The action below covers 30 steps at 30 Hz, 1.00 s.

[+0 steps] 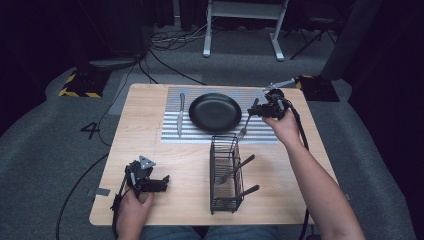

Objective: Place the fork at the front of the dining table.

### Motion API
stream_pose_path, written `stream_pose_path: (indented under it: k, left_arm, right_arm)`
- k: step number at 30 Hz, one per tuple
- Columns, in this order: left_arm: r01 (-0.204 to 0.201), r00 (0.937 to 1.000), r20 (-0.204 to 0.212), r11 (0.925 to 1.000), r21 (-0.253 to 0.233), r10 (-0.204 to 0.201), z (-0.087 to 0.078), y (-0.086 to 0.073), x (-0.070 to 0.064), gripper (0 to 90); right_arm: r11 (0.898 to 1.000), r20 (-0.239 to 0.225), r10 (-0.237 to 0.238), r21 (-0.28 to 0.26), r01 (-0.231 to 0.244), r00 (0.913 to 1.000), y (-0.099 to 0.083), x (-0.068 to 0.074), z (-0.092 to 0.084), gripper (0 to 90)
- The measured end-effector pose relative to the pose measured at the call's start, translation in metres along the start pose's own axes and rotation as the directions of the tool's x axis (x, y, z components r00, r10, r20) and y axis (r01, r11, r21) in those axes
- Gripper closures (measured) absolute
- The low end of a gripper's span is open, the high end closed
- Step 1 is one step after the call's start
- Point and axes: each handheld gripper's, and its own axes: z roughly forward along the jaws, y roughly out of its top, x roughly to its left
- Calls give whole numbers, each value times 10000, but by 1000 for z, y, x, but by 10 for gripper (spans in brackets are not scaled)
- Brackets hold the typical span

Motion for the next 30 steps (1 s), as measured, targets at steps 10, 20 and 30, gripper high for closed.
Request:
stream_pose_path:
  k: [10,20,30]
  left_arm:
    - [0,10000,5,10000,2,0,0,0,0,2]
    - [-2,10000,1,10000,-1,2,0,0,0,2]
    - [0,10000,0,10000,1,0,0,0,0,2]
  right_arm:
    - [9999,400,-158,-10,158,9991,-13,0,8,663]
    - [9999,614,34,103,-41,9981,-26,-7,17,667]
    - [9989,1097,-98,462,47,9939,-29,-11,27,672]
